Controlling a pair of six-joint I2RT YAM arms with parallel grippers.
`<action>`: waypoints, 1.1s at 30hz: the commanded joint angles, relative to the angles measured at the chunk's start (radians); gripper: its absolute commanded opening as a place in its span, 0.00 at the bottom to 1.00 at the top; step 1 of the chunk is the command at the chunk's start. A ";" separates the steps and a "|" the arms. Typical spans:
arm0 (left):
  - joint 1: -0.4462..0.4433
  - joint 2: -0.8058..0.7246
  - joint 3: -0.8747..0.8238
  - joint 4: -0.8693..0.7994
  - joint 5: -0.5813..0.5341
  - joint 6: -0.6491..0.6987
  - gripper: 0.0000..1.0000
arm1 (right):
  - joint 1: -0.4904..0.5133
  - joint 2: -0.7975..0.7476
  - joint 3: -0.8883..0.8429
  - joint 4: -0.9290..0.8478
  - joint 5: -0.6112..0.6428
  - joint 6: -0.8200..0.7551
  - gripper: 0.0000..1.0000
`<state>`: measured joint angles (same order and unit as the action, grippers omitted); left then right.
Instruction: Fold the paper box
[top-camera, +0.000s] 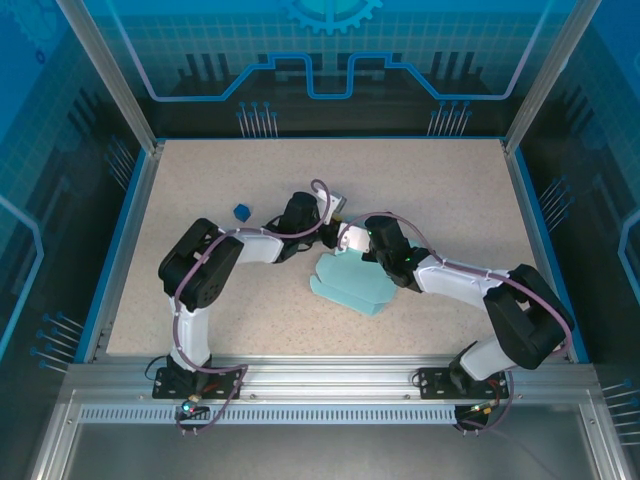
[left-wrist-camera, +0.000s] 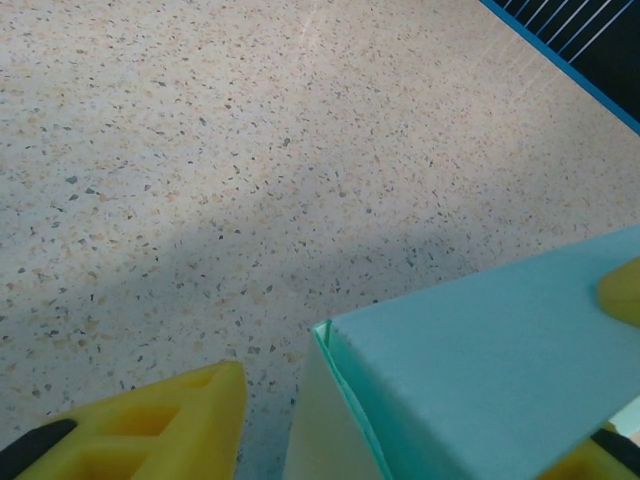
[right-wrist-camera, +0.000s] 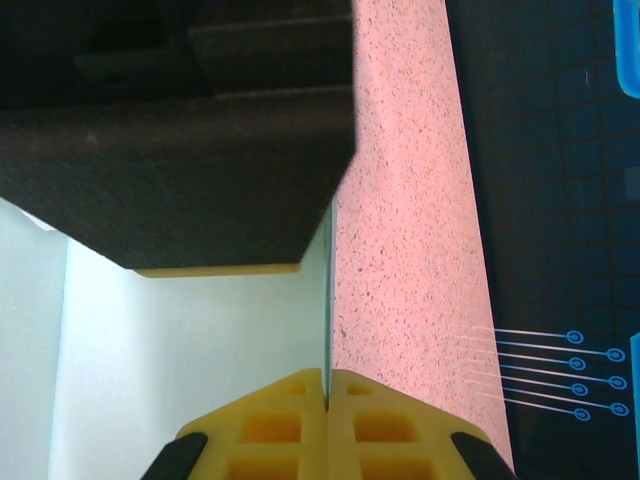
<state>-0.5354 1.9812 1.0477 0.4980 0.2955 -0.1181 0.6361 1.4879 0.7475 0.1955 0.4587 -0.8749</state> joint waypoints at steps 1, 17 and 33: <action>-0.001 -0.016 -0.037 -0.050 -0.060 0.043 0.45 | -0.001 -0.027 0.017 -0.048 -0.019 0.002 0.00; -0.015 -0.012 -0.050 -0.001 -0.313 -0.025 0.22 | 0.032 -0.042 0.015 -0.077 -0.009 0.047 0.00; -0.033 0.010 0.067 -0.248 -0.709 -0.152 0.00 | 0.061 -0.086 -0.016 -0.087 -0.016 0.102 0.00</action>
<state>-0.6445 1.9694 1.0702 0.3969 -0.0612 -0.1608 0.6609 1.4616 0.7479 0.1818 0.4633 -0.8051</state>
